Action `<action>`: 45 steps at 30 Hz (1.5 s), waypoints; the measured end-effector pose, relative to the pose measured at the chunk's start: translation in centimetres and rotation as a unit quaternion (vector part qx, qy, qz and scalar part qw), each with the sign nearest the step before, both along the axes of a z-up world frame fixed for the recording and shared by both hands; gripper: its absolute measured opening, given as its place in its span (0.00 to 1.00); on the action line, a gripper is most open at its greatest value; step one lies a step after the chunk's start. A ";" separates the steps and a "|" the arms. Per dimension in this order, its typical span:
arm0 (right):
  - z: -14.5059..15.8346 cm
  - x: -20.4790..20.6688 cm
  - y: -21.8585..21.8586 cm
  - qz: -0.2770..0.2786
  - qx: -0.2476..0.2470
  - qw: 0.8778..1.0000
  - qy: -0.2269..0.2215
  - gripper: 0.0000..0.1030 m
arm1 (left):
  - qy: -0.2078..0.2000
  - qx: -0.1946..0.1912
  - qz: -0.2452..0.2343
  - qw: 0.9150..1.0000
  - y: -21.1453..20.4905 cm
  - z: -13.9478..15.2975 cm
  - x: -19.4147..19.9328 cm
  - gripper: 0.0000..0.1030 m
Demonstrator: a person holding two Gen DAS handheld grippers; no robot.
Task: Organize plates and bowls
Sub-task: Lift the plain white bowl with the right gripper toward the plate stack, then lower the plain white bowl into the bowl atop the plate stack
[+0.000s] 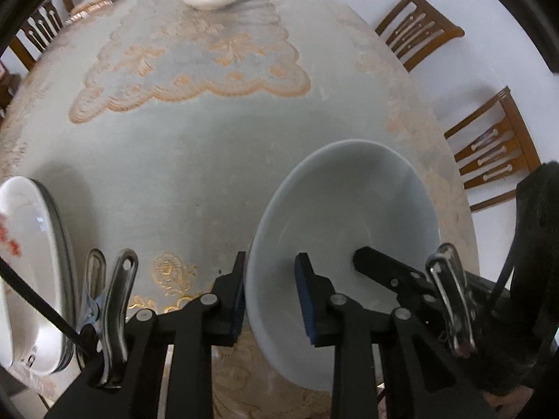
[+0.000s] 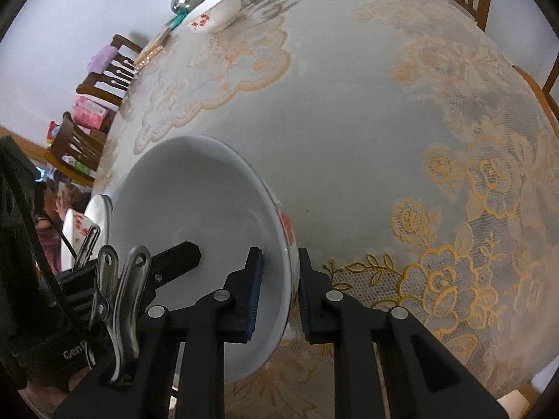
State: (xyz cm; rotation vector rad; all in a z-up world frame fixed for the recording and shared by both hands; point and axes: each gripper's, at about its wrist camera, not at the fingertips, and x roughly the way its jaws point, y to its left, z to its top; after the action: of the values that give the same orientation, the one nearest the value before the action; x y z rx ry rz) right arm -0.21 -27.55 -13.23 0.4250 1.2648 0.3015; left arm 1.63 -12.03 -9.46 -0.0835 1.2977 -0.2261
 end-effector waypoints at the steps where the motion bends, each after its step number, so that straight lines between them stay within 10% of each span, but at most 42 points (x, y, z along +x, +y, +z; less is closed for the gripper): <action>1: 0.4 -0.1 0.1 0.005 0.005 1.000 -0.003 0.19 | -0.007 0.003 0.004 1.000 0.1 0.5 -0.3 0.26; 22: 7.1 0.0 10.1 0.089 0.065 0.993 -0.047 0.19 | -0.080 0.029 0.115 0.990 11.3 9.1 -4.3 0.26; 45: 8.9 -1.7 23.5 0.087 0.062 0.993 -0.050 0.19 | -0.077 0.036 0.122 0.989 24.5 10.4 -7.5 0.26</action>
State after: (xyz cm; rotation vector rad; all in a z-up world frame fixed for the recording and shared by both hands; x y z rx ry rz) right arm -1.95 -4.08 -4.36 0.4013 1.1911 0.5455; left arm -5.86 12.43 0.91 -0.1599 1.1283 0.0236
